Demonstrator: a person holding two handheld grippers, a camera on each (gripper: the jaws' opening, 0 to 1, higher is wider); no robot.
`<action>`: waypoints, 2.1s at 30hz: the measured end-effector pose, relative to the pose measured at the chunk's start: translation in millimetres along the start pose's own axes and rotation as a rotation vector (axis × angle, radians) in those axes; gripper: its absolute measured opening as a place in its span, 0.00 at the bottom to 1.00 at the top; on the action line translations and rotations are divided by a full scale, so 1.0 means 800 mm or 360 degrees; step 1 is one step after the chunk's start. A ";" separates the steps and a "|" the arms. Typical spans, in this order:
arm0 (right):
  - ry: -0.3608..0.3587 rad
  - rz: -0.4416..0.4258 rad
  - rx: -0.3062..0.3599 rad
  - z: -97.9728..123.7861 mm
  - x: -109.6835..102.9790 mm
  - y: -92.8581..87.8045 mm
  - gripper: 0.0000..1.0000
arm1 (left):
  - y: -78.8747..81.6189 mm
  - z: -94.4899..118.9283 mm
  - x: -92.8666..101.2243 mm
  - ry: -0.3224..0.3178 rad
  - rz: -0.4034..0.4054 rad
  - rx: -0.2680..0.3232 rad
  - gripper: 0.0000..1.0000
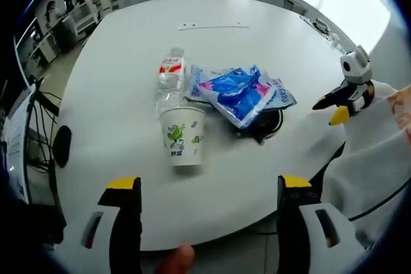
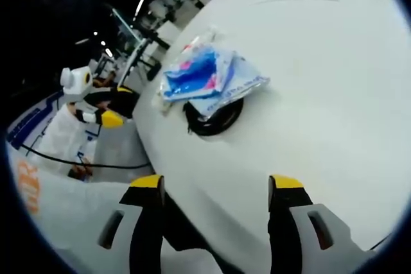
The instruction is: Arrange the tabletop items into an orderly group along one side of the table until the central work area is clear of visible clutter.
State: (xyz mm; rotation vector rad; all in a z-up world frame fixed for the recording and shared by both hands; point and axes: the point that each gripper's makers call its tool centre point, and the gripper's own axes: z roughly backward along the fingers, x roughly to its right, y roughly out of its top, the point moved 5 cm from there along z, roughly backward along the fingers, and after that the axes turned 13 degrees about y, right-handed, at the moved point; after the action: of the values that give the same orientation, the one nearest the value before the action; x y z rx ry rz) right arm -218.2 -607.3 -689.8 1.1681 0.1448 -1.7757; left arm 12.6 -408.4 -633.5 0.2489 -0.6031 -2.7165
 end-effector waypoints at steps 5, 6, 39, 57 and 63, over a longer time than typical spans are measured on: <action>0.0002 0.0004 0.0000 -0.001 -0.001 0.001 0.64 | -0.001 0.000 -0.001 -0.0001 0.0004 -0.0002 0.89; 0.0002 0.0008 0.0000 -0.001 -0.001 0.001 0.64 | -0.001 0.000 -0.001 -0.0001 0.0005 -0.0001 0.89; -0.0052 0.0176 0.0175 0.008 -0.002 0.052 0.54 | 0.022 -0.010 0.026 -0.0073 0.0123 0.0162 0.70; -0.0096 0.0187 0.0259 0.007 0.004 0.084 0.46 | 0.049 -0.020 0.048 -0.0113 0.0231 0.0304 0.52; -0.0105 0.0200 0.0278 0.004 0.003 0.096 0.44 | 0.056 -0.026 0.057 -0.0126 0.0253 0.0322 0.49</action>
State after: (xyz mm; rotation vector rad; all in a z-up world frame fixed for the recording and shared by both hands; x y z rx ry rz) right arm -162.2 -651.0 -661.1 1.2126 -0.1227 -1.7392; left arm -10.9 -471.4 -637.0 0.1369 -0.8833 -2.5237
